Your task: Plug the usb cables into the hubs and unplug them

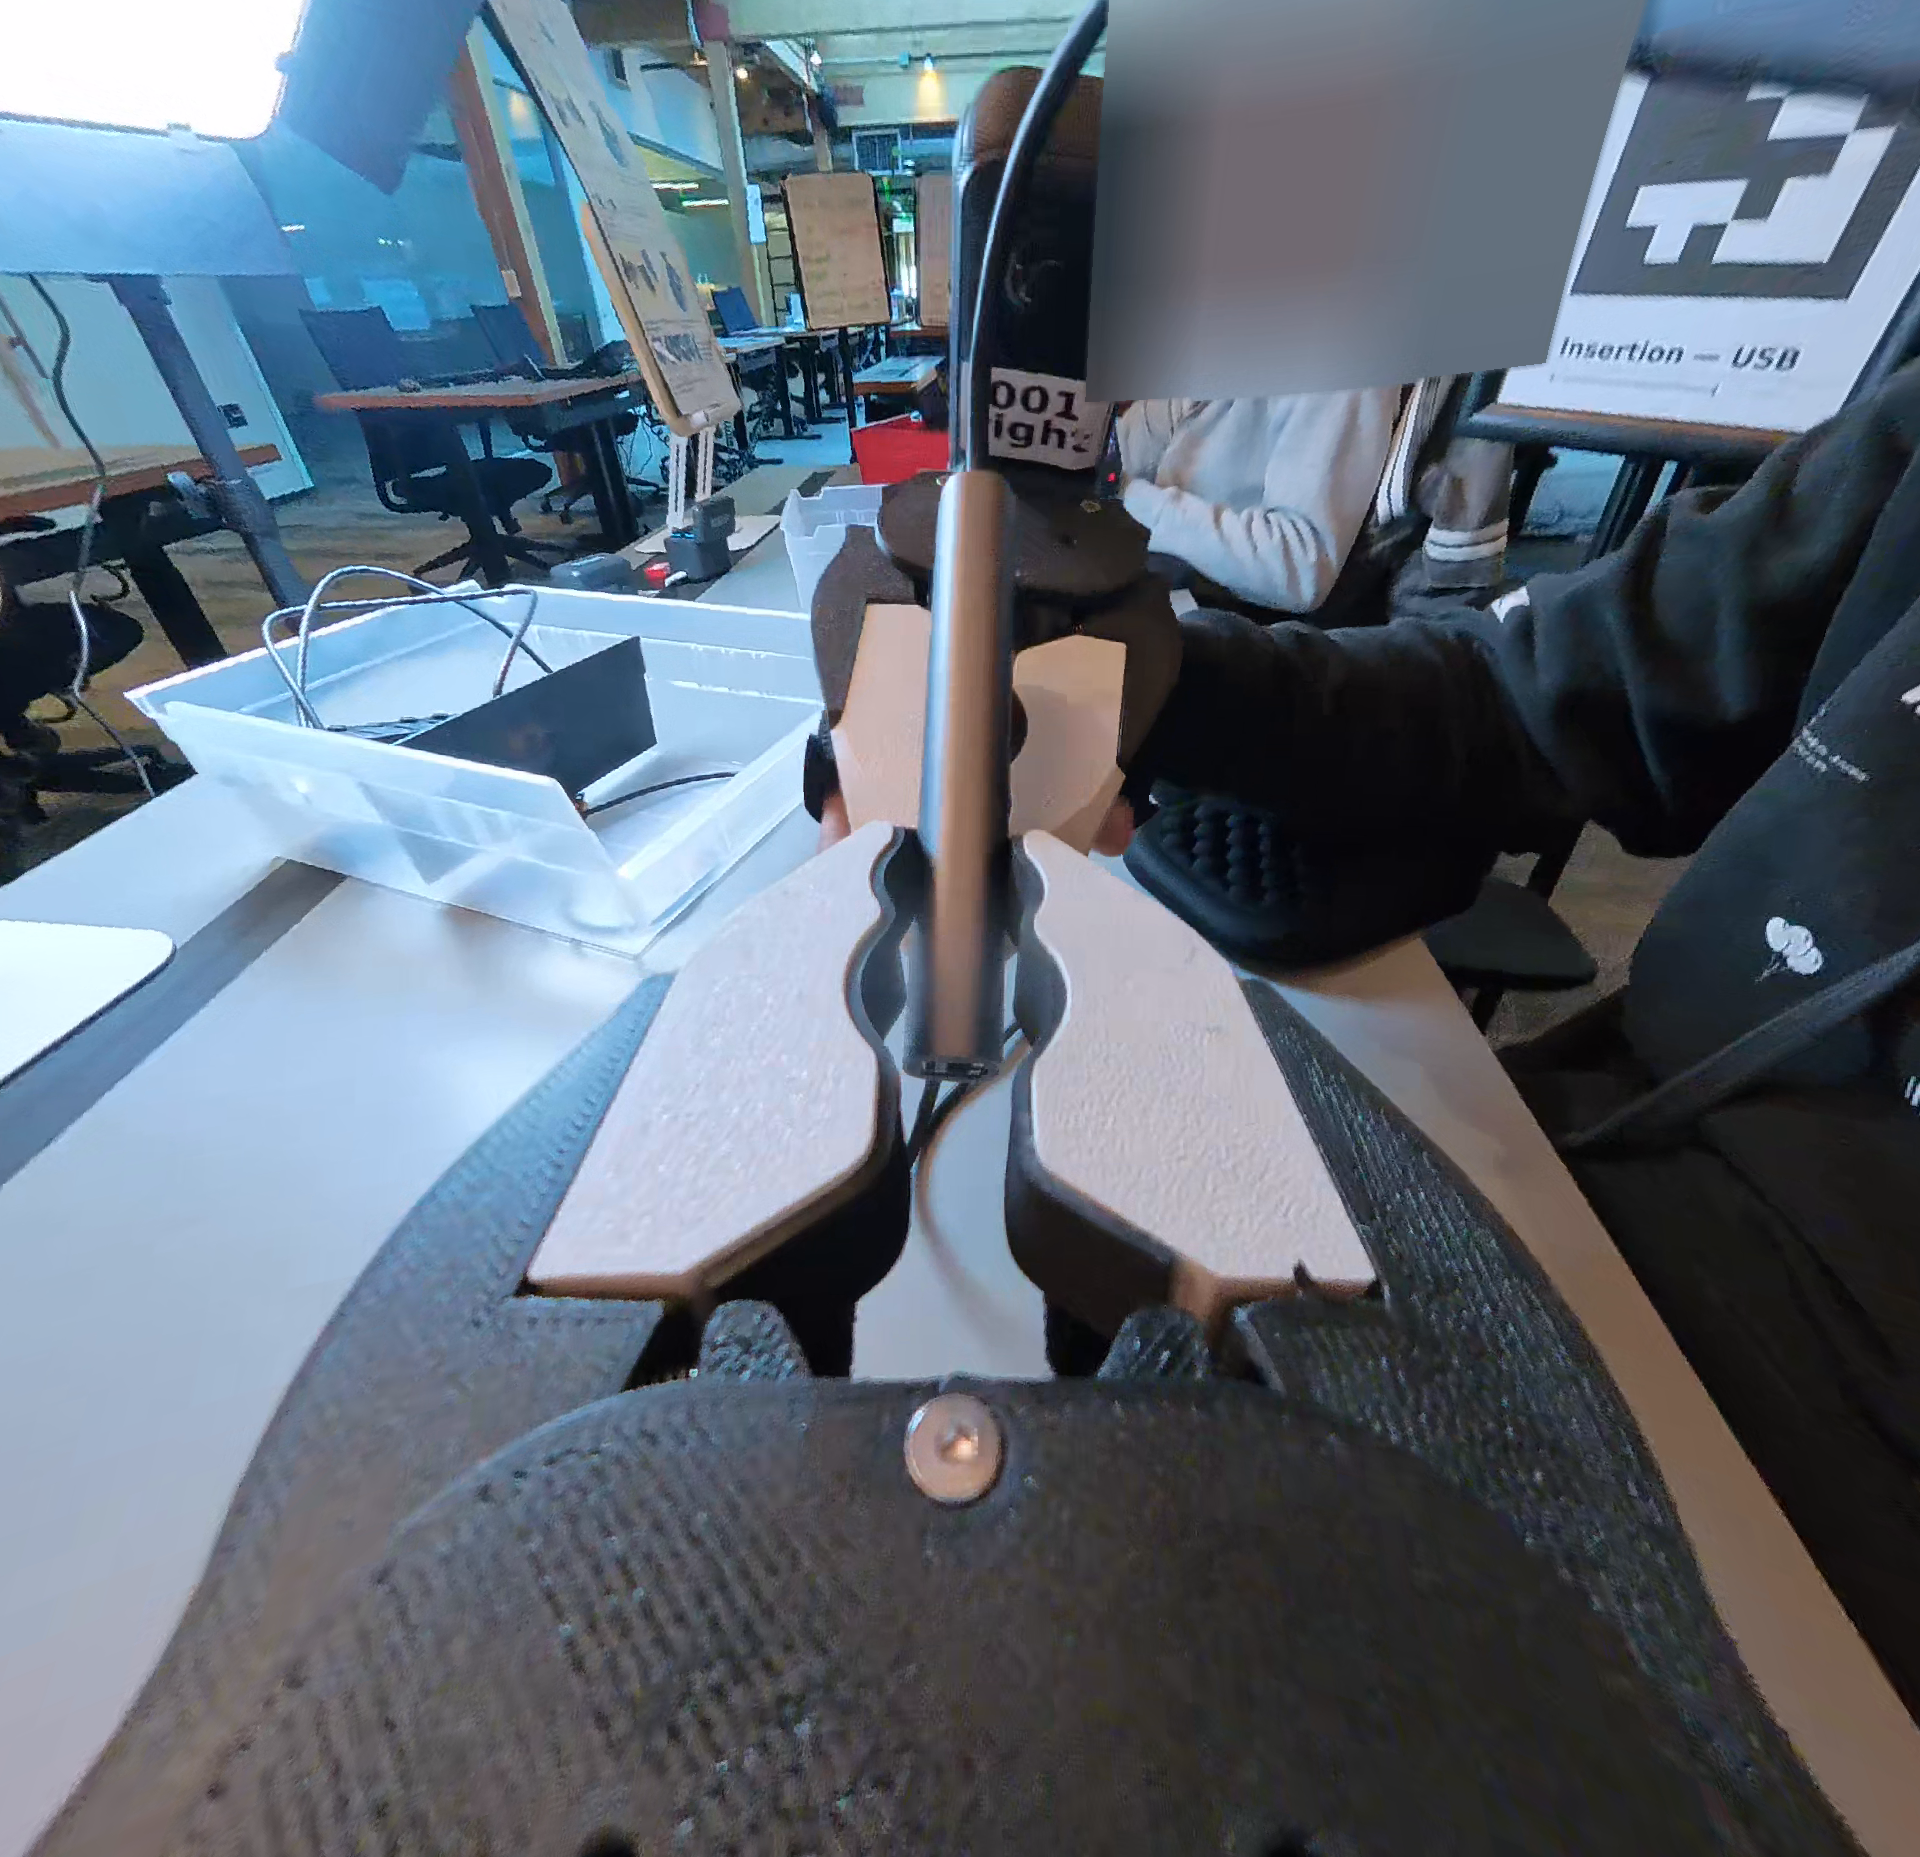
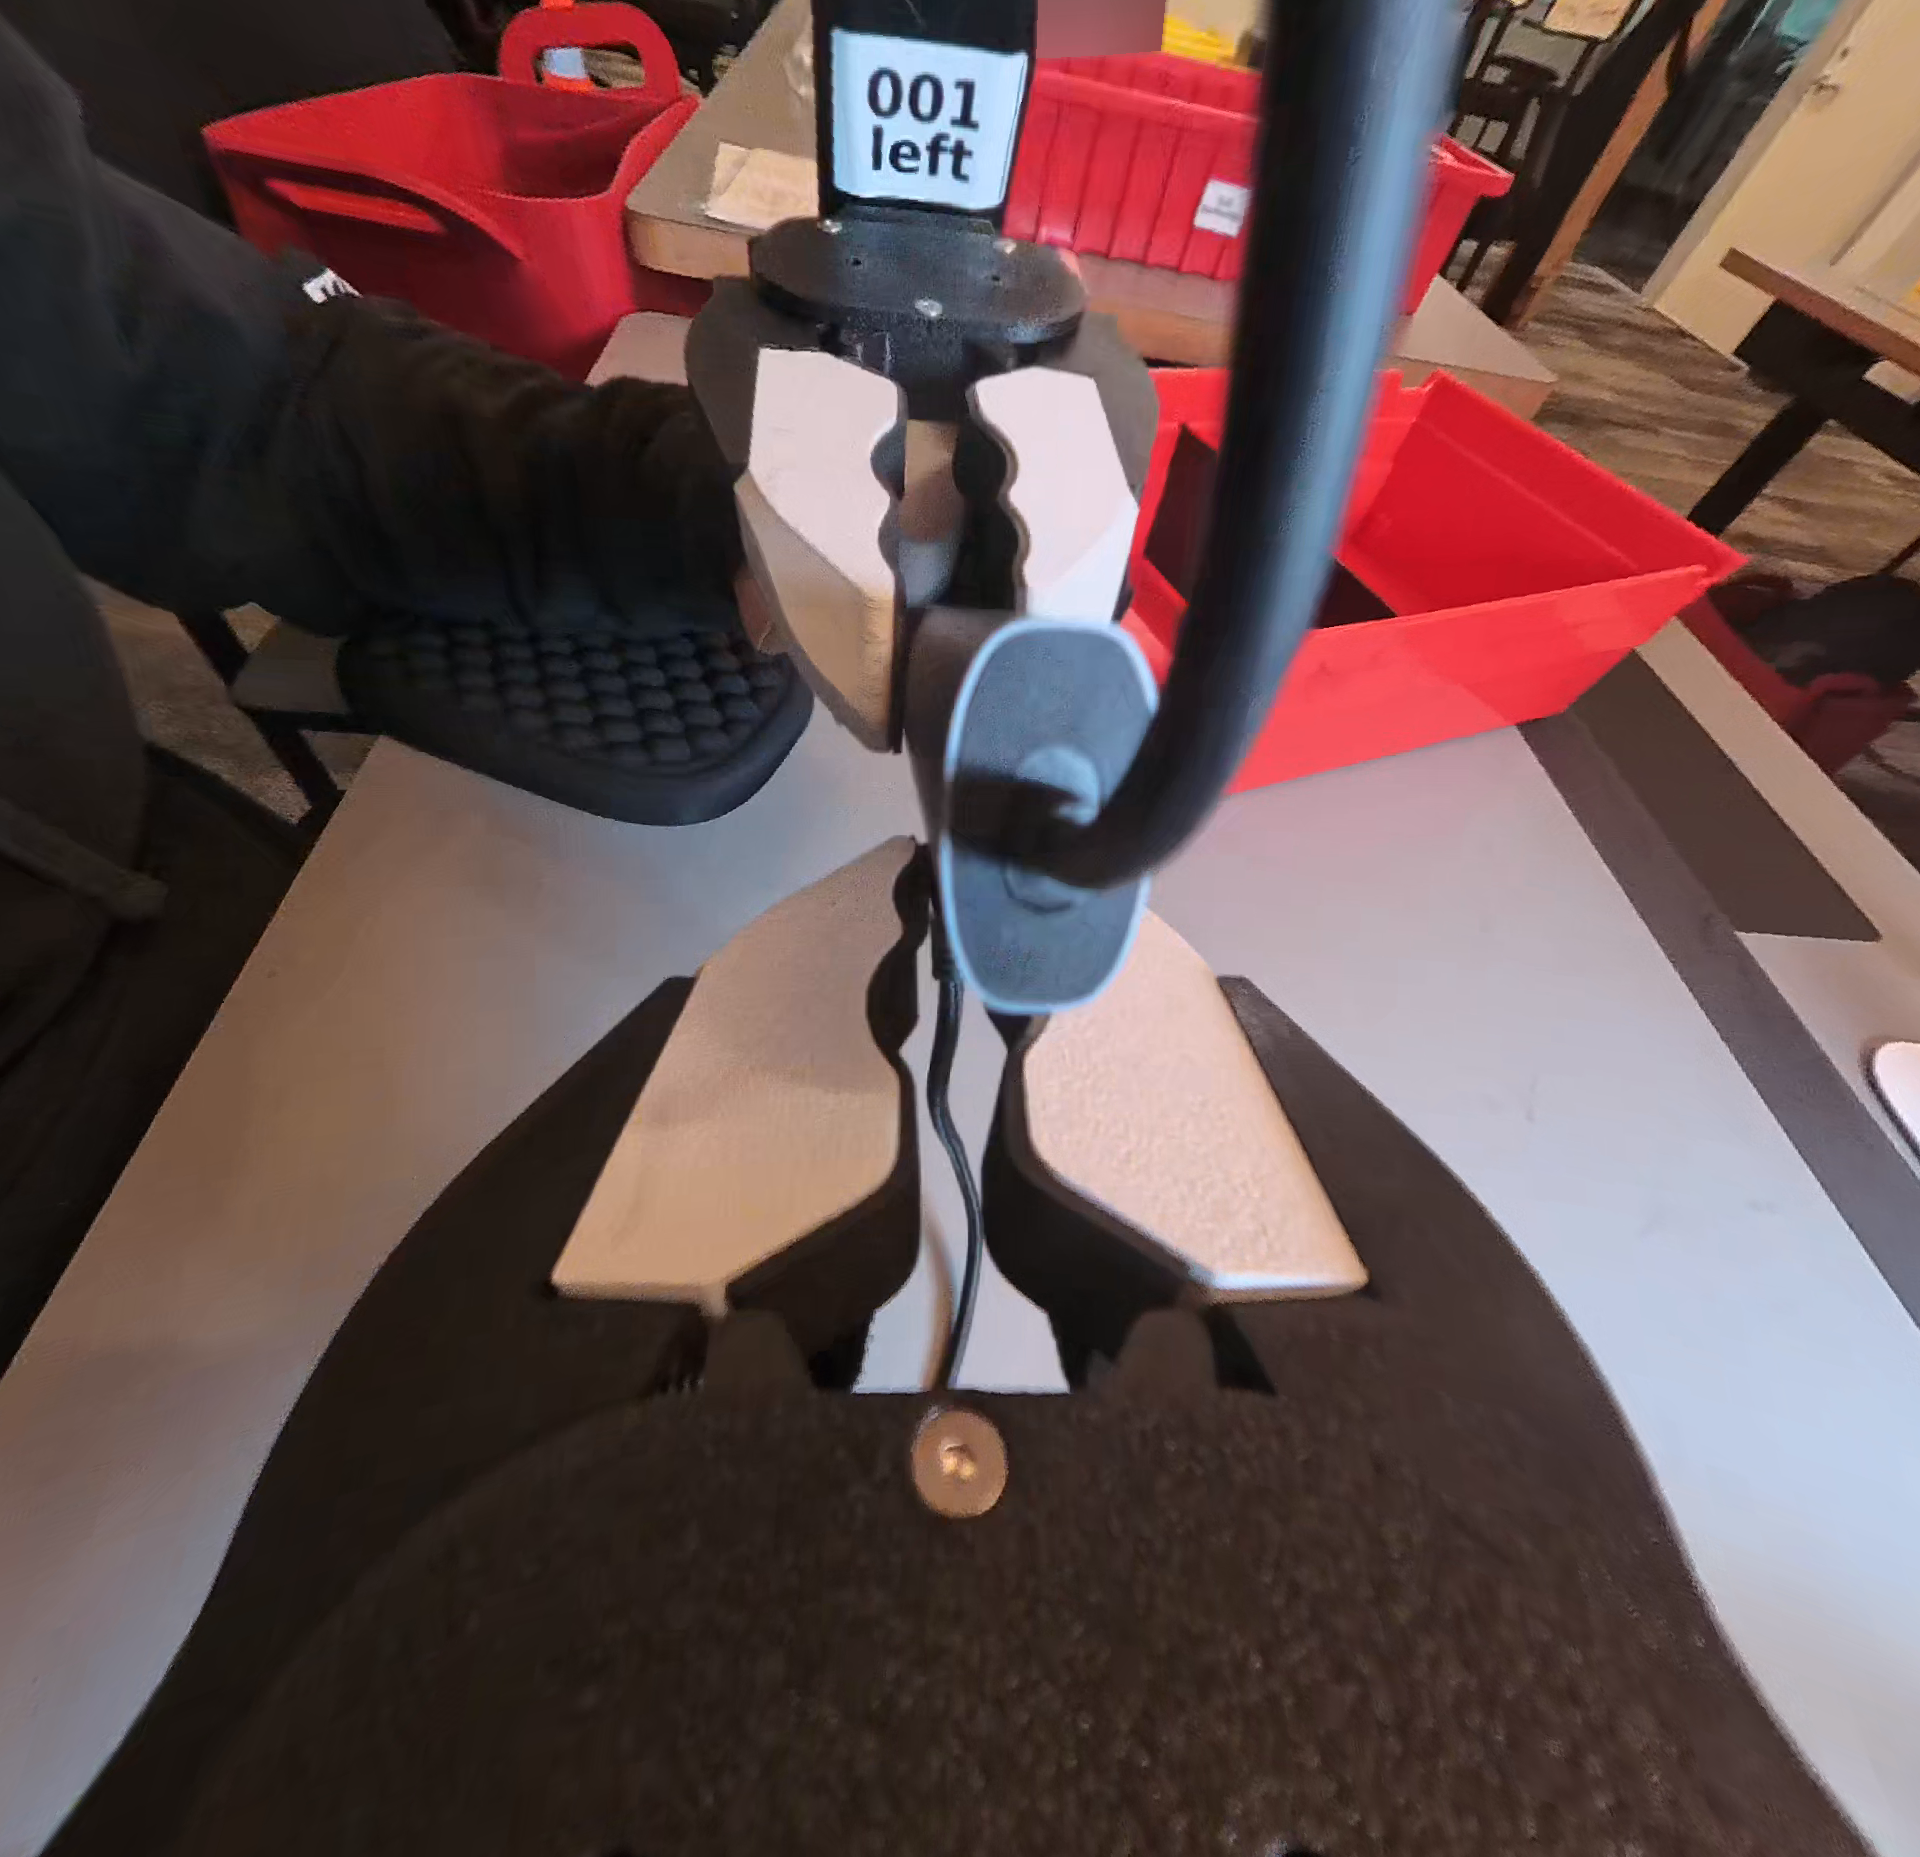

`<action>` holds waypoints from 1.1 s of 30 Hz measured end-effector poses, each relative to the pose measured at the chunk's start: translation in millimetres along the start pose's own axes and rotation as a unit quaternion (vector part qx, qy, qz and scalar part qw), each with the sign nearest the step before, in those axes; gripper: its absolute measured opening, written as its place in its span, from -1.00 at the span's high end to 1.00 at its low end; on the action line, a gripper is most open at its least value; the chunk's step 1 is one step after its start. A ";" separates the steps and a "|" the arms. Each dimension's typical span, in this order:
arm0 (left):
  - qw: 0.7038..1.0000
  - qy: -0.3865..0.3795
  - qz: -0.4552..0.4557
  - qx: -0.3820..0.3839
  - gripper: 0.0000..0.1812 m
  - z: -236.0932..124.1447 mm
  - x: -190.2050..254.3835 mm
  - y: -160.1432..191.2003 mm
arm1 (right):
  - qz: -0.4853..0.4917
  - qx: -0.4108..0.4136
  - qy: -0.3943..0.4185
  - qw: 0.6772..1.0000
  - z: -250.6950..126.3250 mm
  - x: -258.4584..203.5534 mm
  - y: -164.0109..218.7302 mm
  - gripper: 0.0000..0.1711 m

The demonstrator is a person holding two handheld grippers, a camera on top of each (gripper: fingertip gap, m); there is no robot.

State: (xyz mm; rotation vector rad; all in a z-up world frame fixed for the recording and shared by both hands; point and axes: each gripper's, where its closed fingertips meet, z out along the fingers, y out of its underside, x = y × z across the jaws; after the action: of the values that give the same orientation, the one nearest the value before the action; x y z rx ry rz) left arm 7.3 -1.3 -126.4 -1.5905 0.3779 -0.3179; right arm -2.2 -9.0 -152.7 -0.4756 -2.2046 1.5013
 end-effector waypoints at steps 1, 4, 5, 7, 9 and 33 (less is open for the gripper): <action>1.000 -0.003 -0.004 0.001 0.81 -0.7 -1.8 1.4 | 0.004 0.008 0.005 1.000 -0.4 1.7 -2.0 0.90; 1.000 0.003 -0.015 -0.005 0.82 -1.4 -3.1 8.7 | 0.006 0.003 0.014 1.000 -2.2 4.1 -1.3 0.83; 1.000 0.006 -0.019 -0.011 0.82 -0.6 -2.6 11.9 | -0.003 -0.012 0.017 1.000 -2.2 4.2 2.4 0.86; 0.999 0.011 -0.017 -0.029 0.81 0.7 -1.9 19.0 | -0.011 -0.039 0.021 0.999 -2.4 3.7 8.6 0.89; 0.998 0.004 -0.008 -0.061 0.81 1.3 -2.4 26.3 | -0.017 -0.060 0.028 0.998 -1.3 3.4 14.0 0.90; 0.986 -0.034 0.157 -0.044 0.82 -0.4 13.5 -1.3 | -0.075 -0.040 0.012 0.996 -2.0 -7.6 -4.8 0.91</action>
State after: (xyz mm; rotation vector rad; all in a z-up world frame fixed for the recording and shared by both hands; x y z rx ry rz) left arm 19.4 -7.3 -125.4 -1.5936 0.5876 -0.0055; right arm 5.1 -12.9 -148.7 -0.3412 -2.2355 1.3274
